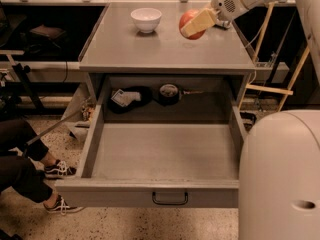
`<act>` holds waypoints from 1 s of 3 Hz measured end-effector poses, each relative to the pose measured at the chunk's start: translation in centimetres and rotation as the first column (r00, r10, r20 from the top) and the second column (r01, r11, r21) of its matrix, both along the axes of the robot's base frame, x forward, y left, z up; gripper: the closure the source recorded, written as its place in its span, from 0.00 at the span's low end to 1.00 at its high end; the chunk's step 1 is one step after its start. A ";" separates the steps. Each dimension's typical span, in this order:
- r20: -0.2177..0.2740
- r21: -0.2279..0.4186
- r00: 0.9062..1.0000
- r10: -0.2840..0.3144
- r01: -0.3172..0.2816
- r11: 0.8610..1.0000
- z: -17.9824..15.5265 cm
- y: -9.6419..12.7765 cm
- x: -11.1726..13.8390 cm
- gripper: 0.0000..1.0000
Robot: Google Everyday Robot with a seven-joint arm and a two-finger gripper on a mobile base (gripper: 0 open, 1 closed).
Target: Pick apple from top drawer and place on counter
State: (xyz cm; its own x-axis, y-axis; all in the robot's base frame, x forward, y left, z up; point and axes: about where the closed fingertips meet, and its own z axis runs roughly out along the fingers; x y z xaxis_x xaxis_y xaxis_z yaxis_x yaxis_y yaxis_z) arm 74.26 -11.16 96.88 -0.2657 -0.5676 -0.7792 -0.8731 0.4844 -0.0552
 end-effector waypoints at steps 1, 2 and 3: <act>0.035 -0.031 0.985 -0.170 0.171 0.985 -0.9 -4.4 4.1 1.00; 0.070 -0.117 0.959 -0.275 0.282 0.952 -1.2 -7.4 6.3 1.00; 0.039 -0.235 0.953 -0.300 0.300 0.925 -4.4 -8.1 7.1 1.00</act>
Offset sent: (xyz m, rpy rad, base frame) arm 0.1300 -0.1458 0.0255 -0.2986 -0.0673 -0.4271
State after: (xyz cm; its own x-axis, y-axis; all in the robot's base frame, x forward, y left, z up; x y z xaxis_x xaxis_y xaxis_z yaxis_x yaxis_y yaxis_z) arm 81.40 -19.24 92.51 -0.4505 -0.6285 -0.6340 -0.6888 0.6966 -0.2011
